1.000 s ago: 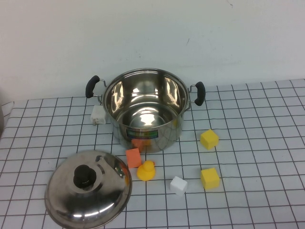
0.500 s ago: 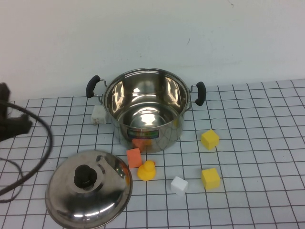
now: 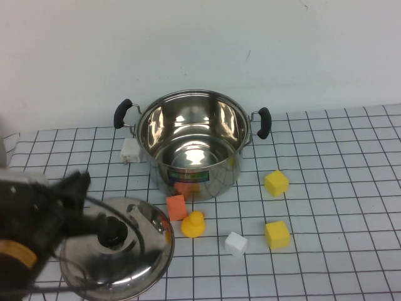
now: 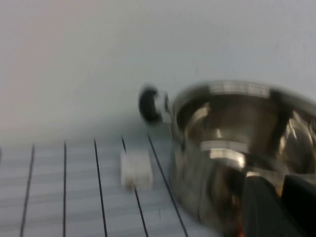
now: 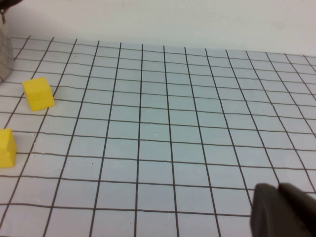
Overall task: Cover the pot
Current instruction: Pick up the pot lid
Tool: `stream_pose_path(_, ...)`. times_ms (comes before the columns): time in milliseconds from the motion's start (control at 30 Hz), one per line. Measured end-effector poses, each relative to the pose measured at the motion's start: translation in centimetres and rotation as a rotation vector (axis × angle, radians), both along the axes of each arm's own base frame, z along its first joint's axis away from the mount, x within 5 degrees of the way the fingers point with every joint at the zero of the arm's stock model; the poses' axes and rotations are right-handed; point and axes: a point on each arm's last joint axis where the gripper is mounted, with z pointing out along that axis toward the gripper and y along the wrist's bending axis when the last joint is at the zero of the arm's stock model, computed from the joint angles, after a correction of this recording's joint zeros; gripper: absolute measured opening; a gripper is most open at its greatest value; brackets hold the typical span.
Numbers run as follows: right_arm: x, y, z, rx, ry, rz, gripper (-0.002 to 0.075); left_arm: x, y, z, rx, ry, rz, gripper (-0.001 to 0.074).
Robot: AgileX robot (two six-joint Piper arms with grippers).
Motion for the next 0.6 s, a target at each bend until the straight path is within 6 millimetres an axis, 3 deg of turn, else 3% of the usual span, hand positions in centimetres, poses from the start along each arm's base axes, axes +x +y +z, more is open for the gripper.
stream_pose_path(167, 0.0, 0.0, 0.0, 0.000, 0.000, 0.000, 0.0009, -1.4, -0.4, -3.5, 0.037, 0.095, 0.005, 0.0105)
stream_pose_path(267, 0.0, 0.0, 0.0, 0.000, 0.000, 0.000, 0.0009, -1.3, -0.5, -4.9, 0.057, 0.115, 0.008, 0.0234)
stream_pose_path(433, 0.0, 0.0, 0.0, 0.000, 0.000, 0.000, 0.0009, -0.7, -0.7, -8.2, 0.120, 0.230, -0.005, 0.0540)
stream_pose_path(600, 0.0, 0.0, 0.0, 0.000, 0.000, 0.000, 0.0009, 0.0, -0.8, -10.9, 0.163, 0.321, -0.008, 0.0612)
